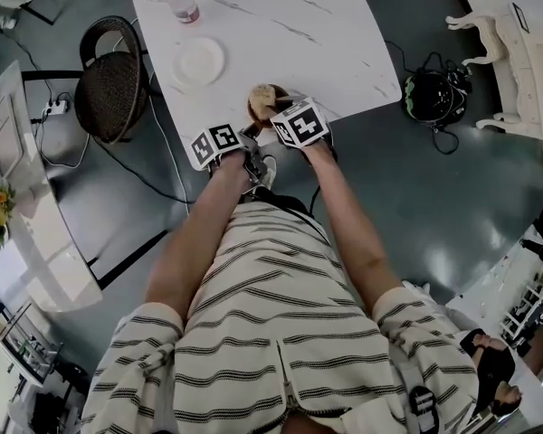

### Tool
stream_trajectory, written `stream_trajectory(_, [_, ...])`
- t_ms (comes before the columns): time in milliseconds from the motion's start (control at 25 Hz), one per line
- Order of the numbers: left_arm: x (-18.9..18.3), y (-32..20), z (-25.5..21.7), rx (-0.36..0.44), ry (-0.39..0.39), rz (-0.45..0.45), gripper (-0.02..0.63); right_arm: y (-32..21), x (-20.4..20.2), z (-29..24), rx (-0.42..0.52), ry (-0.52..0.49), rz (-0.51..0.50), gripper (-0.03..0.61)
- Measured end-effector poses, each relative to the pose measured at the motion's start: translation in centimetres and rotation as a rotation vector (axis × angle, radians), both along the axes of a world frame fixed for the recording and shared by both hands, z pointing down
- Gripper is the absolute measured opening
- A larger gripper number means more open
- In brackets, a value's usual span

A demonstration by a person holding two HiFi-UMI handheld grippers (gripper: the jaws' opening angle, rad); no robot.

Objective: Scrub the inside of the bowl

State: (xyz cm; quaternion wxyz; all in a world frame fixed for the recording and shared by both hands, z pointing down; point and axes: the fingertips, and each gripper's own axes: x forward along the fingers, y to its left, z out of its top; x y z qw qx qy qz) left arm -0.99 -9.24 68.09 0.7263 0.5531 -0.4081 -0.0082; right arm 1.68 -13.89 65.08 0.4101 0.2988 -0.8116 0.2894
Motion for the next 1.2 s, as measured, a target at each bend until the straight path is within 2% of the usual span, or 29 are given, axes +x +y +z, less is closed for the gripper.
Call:
stream_trajectory(400, [-0.3, 0.2, 0.1, -0.016, 0.035, -0.045, 0.008, 0.8, 0.2, -0.1, -0.072, -0.069, 0.013, 0.059])
stream_trajectory(960, [-0.4, 0.2, 0.1, -0.017, 0.026, -0.052, 0.006, 2.0, 2.0, -0.1, -0.105, -0.053, 0.01, 0.059])
stream_trajectory(1200, [-0.3, 0.2, 0.1, -0.014, 0.024, -0.05, 0.008, 2.4, 2.9, -0.3, -0.083, 0.019, -0.029, 0.06])
